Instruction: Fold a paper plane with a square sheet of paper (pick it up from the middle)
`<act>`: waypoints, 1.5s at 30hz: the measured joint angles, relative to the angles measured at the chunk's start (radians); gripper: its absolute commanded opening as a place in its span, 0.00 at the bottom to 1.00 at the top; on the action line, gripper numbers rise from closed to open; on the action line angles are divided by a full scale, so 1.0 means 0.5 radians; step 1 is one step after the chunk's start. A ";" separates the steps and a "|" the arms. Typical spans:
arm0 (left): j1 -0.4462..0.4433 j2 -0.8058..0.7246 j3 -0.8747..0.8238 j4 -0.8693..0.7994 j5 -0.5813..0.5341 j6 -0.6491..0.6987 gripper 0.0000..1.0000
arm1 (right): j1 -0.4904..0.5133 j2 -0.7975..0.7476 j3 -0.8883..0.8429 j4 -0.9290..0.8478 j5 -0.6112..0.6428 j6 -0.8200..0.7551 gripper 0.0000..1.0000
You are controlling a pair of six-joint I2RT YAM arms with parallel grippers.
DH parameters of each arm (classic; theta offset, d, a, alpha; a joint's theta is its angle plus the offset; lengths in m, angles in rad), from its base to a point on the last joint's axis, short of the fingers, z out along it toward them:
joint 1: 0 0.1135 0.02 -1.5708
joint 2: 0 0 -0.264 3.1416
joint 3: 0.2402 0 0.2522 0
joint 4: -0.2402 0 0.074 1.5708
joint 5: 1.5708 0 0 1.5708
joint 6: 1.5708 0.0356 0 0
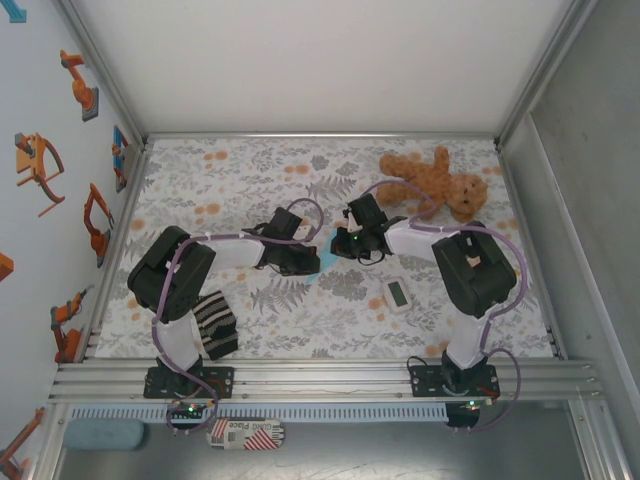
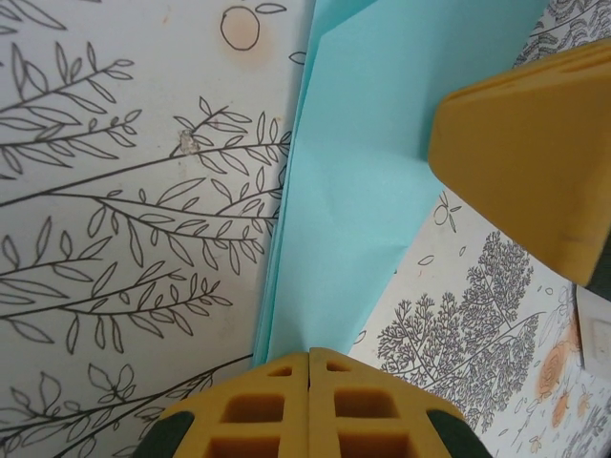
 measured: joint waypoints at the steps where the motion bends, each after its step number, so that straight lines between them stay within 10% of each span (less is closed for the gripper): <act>1: 0.000 0.000 0.006 -0.014 0.000 0.002 0.02 | 0.000 0.008 0.006 -0.001 0.001 0.001 0.01; 45: -0.001 0.153 0.153 0.069 0.097 -0.040 0.03 | -0.010 0.111 0.098 -0.125 0.007 0.039 0.00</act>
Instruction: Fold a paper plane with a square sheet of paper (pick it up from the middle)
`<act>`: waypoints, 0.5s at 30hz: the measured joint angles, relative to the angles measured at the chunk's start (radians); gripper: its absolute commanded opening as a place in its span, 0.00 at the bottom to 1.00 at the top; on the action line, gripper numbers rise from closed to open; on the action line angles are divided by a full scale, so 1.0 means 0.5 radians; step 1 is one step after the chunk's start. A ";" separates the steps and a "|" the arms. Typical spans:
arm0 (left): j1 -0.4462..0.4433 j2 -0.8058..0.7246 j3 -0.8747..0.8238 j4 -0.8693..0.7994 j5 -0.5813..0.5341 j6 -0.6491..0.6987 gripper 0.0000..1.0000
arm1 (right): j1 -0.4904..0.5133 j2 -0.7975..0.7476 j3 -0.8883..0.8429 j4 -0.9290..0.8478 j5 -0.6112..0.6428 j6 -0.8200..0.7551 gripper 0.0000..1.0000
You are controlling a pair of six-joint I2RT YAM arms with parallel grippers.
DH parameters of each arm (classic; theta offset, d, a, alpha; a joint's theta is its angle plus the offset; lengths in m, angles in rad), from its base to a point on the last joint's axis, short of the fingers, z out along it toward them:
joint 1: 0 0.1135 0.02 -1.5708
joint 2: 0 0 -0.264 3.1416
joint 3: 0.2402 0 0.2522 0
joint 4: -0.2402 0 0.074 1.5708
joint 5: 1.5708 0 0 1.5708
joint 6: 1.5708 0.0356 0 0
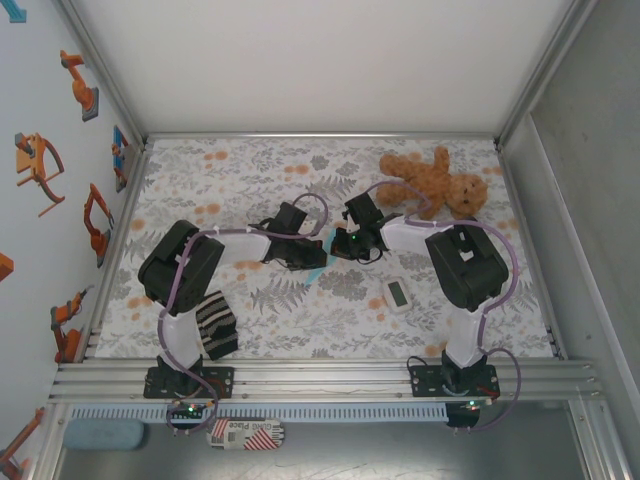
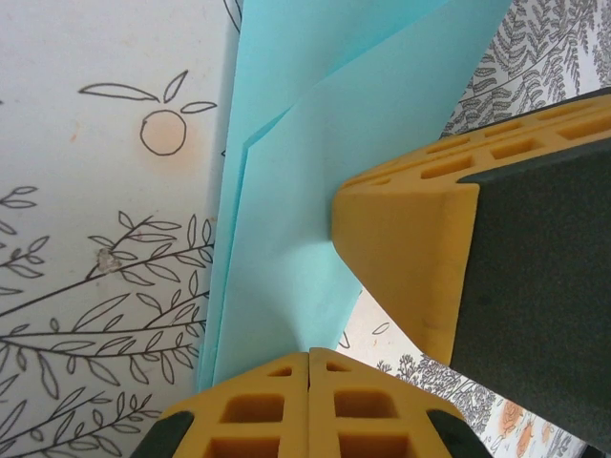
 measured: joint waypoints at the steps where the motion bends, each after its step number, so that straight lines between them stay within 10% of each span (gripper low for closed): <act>1: -0.001 0.000 0.006 -0.011 -0.008 0.007 0.03 | 0.000 0.000 0.000 0.000 0.001 0.002 0.00; 15: -0.032 -0.245 -0.221 -0.198 -0.127 0.171 0.03 | 0.000 0.003 0.000 0.000 0.001 0.016 0.00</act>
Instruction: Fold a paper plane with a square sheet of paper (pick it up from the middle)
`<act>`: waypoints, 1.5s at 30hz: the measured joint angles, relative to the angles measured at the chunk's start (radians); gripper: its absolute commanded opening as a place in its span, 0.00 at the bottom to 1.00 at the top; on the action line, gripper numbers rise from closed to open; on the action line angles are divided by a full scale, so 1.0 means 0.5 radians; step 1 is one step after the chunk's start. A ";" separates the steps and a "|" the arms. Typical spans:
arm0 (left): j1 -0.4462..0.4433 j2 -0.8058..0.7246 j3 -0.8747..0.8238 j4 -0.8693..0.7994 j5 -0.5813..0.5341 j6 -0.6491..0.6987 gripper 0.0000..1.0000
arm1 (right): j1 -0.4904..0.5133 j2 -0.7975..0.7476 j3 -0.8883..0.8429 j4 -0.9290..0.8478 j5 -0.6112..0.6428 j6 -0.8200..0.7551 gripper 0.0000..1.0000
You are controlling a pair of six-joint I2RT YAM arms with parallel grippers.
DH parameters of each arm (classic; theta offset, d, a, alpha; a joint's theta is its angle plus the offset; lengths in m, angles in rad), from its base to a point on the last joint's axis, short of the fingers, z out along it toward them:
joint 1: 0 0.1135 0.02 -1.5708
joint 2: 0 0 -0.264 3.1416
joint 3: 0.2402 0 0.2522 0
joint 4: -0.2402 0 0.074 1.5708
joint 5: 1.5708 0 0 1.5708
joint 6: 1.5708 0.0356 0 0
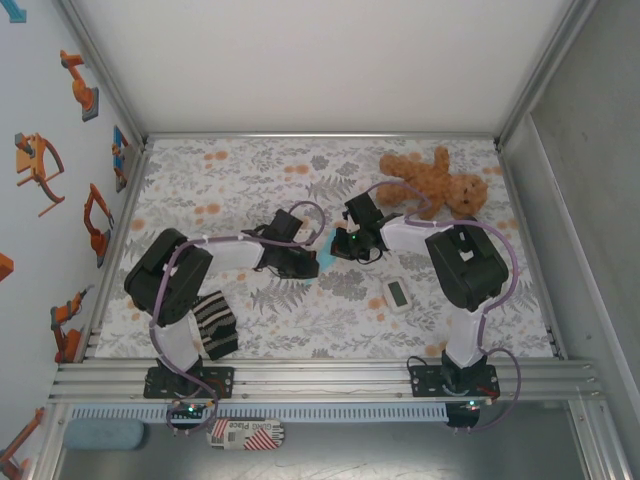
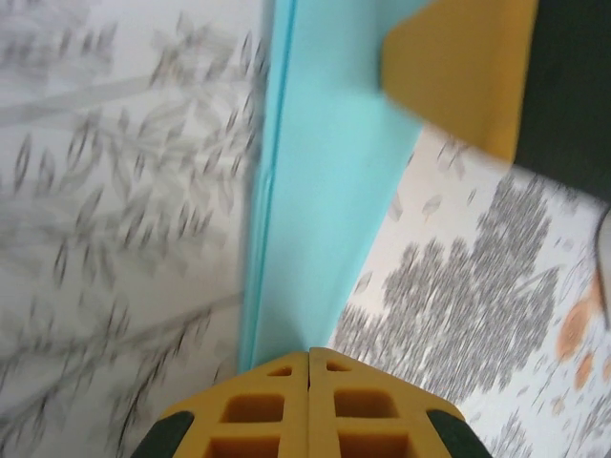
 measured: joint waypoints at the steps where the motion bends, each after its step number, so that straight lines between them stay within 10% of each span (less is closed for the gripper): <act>1: -0.001 -0.023 -0.022 -0.021 -0.006 0.009 0.03 | 0.000 0.000 0.000 0.000 0.000 0.001 0.00; 45: 0.008 0.116 -0.005 0.363 0.077 -0.063 0.00 | 0.002 0.005 -0.014 0.022 -0.040 0.037 0.00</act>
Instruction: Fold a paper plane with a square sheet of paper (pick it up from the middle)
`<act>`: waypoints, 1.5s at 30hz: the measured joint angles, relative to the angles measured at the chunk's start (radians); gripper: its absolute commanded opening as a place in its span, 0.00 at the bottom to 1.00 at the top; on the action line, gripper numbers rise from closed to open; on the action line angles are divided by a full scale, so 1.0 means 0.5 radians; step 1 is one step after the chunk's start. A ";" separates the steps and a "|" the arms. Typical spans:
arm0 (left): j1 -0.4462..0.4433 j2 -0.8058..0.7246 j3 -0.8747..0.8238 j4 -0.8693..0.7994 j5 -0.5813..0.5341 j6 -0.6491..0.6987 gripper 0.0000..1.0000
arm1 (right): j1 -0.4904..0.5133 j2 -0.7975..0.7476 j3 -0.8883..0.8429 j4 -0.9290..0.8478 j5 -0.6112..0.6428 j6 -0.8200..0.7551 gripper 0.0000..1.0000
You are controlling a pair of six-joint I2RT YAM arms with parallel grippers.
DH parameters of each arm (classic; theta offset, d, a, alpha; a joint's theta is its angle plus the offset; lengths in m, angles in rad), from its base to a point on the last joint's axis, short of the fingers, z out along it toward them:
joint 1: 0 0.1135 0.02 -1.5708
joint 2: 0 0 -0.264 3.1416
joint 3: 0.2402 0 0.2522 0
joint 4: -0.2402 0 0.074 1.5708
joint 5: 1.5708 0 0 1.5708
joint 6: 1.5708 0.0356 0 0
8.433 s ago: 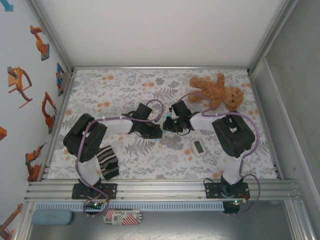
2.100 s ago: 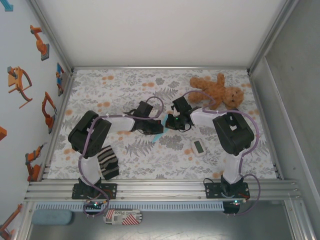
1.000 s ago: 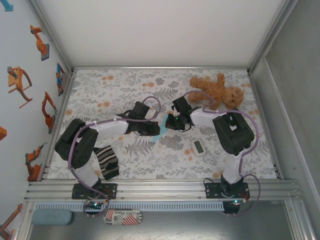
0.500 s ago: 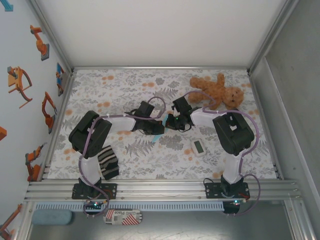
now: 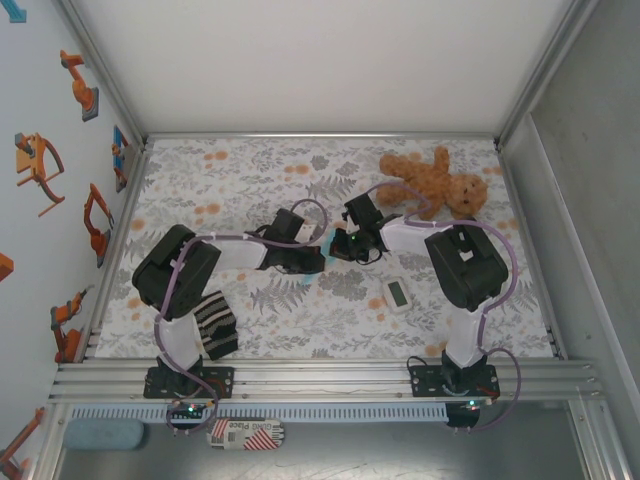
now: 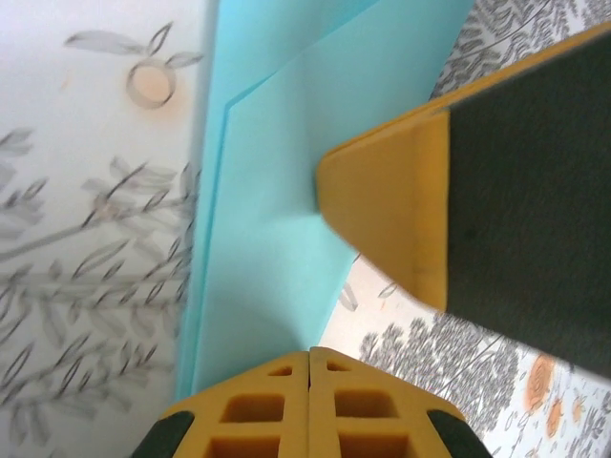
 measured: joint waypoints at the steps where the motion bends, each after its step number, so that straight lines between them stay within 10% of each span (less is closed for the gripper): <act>1: 0.001 -0.037 -0.035 -0.008 -0.014 0.002 0.00 | 0.000 0.001 0.000 0.000 -0.008 0.000 0.00; 14: 0.001 -0.375 -0.149 -0.375 -0.066 0.021 0.00 | 0.000 0.002 0.000 0.002 -0.016 0.000 0.00; 45: 0.013 0.050 0.156 -0.208 -0.121 -0.039 0.00 | -0.095 0.092 0.118 -0.121 -0.227 -0.450 0.00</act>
